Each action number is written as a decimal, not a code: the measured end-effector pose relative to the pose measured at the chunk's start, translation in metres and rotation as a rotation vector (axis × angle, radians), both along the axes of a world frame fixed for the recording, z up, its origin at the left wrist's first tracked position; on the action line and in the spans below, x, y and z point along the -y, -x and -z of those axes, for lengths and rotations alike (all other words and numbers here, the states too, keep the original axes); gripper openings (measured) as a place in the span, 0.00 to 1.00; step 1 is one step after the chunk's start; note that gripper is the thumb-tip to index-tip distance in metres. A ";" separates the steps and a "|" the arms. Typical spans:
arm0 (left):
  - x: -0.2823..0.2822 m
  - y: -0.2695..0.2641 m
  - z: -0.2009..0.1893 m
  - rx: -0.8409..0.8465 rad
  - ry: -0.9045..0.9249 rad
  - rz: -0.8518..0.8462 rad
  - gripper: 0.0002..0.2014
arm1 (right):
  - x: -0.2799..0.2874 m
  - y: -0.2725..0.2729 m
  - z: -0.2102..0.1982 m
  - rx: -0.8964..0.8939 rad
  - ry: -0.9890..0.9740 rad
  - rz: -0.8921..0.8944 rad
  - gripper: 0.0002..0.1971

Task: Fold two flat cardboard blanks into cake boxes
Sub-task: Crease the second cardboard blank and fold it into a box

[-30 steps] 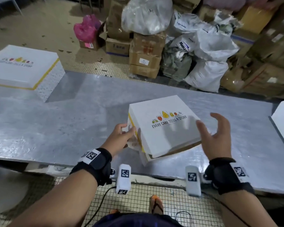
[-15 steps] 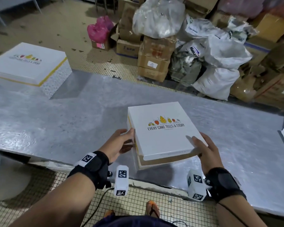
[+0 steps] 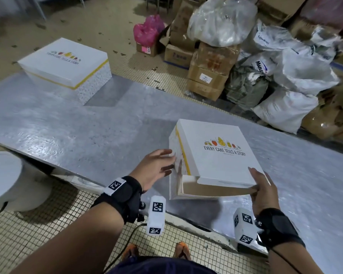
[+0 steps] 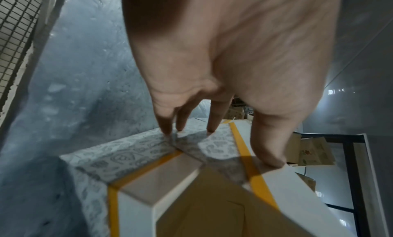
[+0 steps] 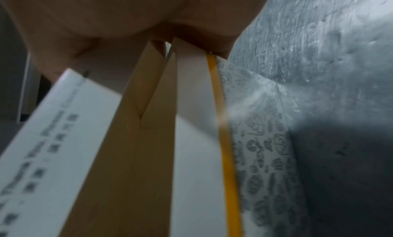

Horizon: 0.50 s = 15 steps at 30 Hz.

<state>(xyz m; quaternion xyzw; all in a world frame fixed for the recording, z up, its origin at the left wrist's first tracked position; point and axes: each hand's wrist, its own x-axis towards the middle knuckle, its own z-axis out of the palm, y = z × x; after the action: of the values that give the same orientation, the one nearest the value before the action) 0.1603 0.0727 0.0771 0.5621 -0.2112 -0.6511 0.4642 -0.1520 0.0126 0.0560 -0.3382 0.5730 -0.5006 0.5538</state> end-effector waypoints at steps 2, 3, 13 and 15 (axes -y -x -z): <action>-0.001 0.001 0.001 0.006 0.009 -0.009 0.23 | -0.001 -0.005 -0.001 0.008 0.018 0.001 0.08; -0.001 0.002 0.002 0.011 0.009 -0.003 0.23 | -0.002 -0.008 -0.001 0.006 0.028 -0.018 0.11; -0.003 0.001 0.007 -0.058 0.005 0.105 0.44 | -0.011 -0.022 0.002 -0.061 0.071 -0.044 0.48; -0.004 0.000 0.010 -0.072 0.027 0.092 0.47 | -0.013 -0.026 -0.001 -0.066 0.055 -0.037 0.50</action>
<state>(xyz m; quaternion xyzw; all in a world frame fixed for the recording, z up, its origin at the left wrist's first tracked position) 0.1599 0.0763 0.0673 0.5217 -0.2286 -0.6887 0.4486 -0.1265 0.0257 0.0573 -0.3801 0.5706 -0.4942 0.5345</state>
